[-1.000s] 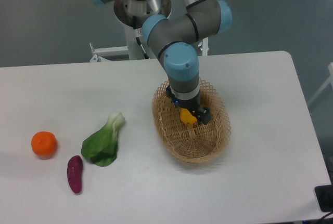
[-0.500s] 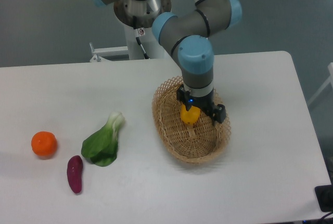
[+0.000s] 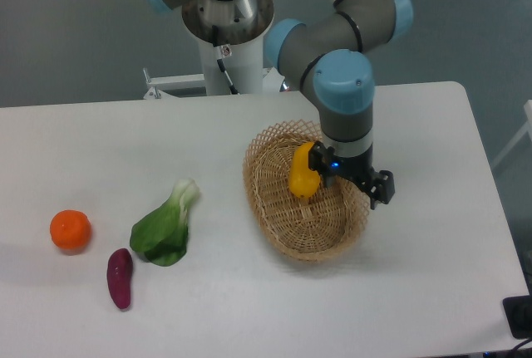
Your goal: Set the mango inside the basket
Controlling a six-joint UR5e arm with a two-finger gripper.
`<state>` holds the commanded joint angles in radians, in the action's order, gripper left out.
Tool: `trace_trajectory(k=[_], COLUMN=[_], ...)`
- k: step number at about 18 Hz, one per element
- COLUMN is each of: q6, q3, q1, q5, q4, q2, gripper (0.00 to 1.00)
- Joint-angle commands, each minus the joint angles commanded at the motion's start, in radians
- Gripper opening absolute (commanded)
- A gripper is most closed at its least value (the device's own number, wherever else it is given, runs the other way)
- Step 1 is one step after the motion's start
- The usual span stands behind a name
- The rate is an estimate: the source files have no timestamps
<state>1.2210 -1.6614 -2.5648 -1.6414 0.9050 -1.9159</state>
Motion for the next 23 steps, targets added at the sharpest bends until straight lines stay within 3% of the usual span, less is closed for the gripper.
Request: trace_trajectory(k=[5, 12, 15, 23], q6=[-0.003, 0.006, 0.101, 0.179], q3=[0.093, 0.242, 0.282, 0.287], q1=[0.000, -0.038, -0.071, -0.094], q5=[-0.006, 0.078, 0.121, 0.135], q4=[0.023, 0.237, 0.320, 0.321], q2=[-0.063, -0.110, -0.112, -0.123], gripper=[1.00, 1.00, 1.00, 1.00])
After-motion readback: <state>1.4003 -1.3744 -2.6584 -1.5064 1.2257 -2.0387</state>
